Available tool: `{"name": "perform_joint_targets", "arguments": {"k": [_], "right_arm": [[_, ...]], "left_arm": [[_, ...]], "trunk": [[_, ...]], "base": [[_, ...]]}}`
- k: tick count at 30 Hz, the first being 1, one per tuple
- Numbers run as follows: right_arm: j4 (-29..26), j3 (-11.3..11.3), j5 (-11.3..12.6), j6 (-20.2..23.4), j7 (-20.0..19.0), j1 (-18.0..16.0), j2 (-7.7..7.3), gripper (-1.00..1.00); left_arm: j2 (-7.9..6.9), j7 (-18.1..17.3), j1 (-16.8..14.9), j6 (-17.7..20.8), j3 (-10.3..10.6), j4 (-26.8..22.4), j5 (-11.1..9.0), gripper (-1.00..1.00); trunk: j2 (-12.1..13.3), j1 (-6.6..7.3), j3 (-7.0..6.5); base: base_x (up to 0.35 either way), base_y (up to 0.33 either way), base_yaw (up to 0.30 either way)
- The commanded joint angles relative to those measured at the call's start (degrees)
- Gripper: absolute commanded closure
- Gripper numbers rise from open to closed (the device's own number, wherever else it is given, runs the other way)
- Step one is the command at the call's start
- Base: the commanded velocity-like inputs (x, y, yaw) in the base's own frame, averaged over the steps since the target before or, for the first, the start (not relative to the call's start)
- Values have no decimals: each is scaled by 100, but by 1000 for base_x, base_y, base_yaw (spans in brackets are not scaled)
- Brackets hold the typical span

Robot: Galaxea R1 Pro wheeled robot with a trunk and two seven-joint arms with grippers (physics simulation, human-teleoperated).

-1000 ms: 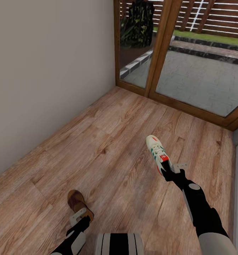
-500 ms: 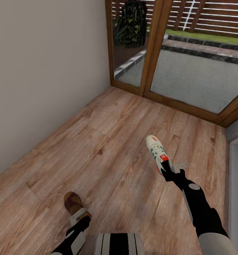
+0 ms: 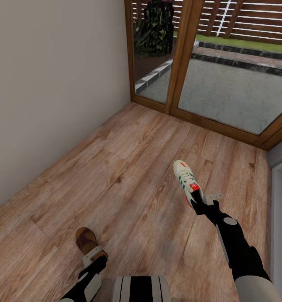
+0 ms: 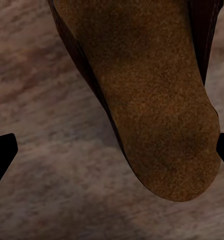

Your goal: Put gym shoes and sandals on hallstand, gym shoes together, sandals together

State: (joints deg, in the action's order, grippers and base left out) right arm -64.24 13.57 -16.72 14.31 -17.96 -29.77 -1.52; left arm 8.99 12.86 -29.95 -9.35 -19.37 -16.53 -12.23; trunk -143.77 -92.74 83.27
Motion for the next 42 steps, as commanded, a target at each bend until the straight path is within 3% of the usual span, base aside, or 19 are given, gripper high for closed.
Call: {"name": "perform_joint_targets", "arguments": {"k": [1, 18, 35, 42], "right_arm": [[-10, 13, -55, 20, -50, -2, 3, 100], [-10, 11, -53, 20, -50, -2, 3, 100], [-10, 5, -51, 20, -50, -2, 3, 100], [-10, 5, -51, 20, -50, -2, 3, 100]], "left_arm": [[0, 15, -1, -23, 21, 0, -60, -100], [9, 4, -47, -32, 41, -16, -60, -100], [8, -17, -55, -44, 64, -377, -23, -100], [3, -20, -52, -54, 59, -385, -17, -100]], "trunk": [[-1, 1, 3], [-1, 1, 3], [-1, 1, 3], [-11, -17, 163]], "base": [[0, 0, -22], [0, 0, -47], [0, 0, 0], [0, 0, 0]]}}
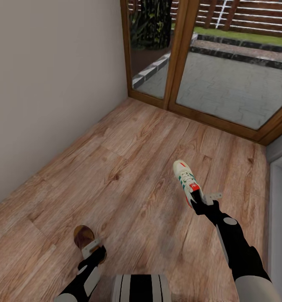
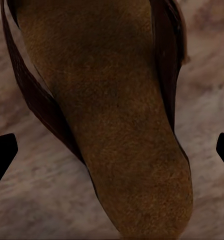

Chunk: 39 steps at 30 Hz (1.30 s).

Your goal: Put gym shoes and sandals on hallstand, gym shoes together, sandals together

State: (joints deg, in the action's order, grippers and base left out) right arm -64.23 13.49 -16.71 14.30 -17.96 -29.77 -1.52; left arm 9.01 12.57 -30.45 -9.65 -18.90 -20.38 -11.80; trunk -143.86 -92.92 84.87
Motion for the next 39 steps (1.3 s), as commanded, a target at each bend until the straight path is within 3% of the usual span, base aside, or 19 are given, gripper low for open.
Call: {"name": "perform_joint_targets", "arguments": {"k": [1, 10, 19, 24, 39], "right_arm": [[-10, 13, -52, 20, -50, -3, 3, 100], [-10, 13, -52, 20, -50, -3, 3, 100], [-17, 13, -52, 20, -50, -3, 3, 100], [-19, 13, -52, 20, -50, -3, 3, 100], [-19, 13, -52, 20, -50, -3, 3, 100]], "left_arm": [[0, 9, 0, -24, 12, 0, -59, -100], [-5, 9, 33, -33, 2, 7, -59, -100], [1, 9, 59, -36, 1, 2, -74, -100], [8, 9, 57, -36, 7, 0, -74, -100], [13, 9, 48, -37, 5, -1, -76, -100]], "trunk": [[-3, -1, 30], [-6, -6, 137], [-6, -6, 157], [-12, -19, 268], [-12, -19, 268]], "base": [[0, 0, 0], [0, 0, 0], [0, 0, 0], [0, 0, 0], [0, 0, 0]]}}
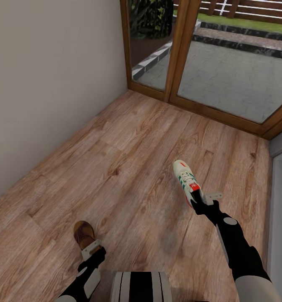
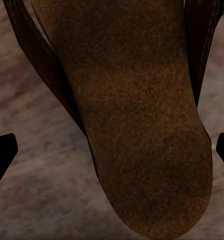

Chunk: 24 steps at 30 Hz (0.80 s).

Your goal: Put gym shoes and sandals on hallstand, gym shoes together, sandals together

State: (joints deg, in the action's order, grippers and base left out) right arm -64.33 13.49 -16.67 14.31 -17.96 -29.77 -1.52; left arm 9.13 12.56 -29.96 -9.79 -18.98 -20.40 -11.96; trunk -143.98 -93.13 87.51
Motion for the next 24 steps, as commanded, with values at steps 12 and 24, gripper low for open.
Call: {"name": "perform_joint_targets", "arguments": {"k": [12, 24], "right_arm": [[-10, 13, -56, 20, -49, -2, 3, 100], [-10, 13, -56, 20, -49, -2, 3, 100]], "left_arm": [[1, 6, -1, -23, 9, 0, -61, -100], [-23, -14, 39, -31, 2, 4, -81, -100]], "trunk": [[-7, -9, 92], [-7, -9, 92]], "base": [[0, 0, 0], [0, 0, 0]]}}
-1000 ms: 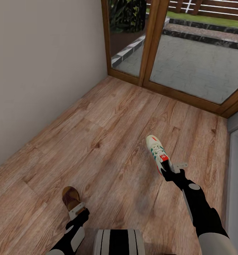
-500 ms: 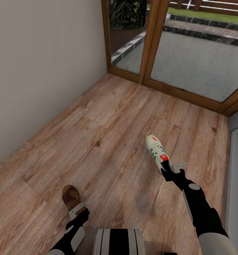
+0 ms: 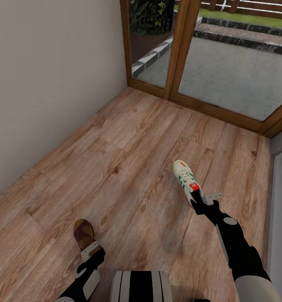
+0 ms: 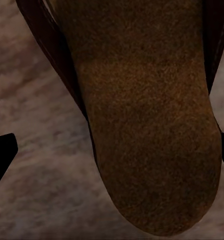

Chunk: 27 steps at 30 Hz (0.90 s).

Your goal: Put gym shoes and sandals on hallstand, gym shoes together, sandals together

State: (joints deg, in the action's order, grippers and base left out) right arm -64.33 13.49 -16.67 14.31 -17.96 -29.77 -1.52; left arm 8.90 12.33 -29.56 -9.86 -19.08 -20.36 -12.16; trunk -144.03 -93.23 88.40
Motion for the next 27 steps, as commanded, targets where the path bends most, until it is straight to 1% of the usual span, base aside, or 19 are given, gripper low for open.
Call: {"name": "perform_joint_targets", "arguments": {"k": [1, 6, 9, 27], "right_arm": [[-10, 13, -56, 20, -50, -2, 3, 100], [-10, 13, -56, 20, -50, -2, 3, 100], [-10, 13, -56, 20, -50, -2, 3, 100], [-10, 13, -56, 20, -50, -2, 3, 100]], "left_arm": [[0, 8, 2, -48, 12, 6, -63, 100], [-8, 14, 2, -294, 10, 19, -66, 100], [-15, 15, 2, -355, 10, 28, -67, 100], [-20, 22, 3, -394, 24, 12, -49, 100]], "trunk": [[-1, 1, 3], [-1, 1, 3], [-1, 1, 3], [-1, 1, 3]], "base": [[0, 0, 0], [0, 0, 0], [0, 0, 0], [0, 0, 0]]}}
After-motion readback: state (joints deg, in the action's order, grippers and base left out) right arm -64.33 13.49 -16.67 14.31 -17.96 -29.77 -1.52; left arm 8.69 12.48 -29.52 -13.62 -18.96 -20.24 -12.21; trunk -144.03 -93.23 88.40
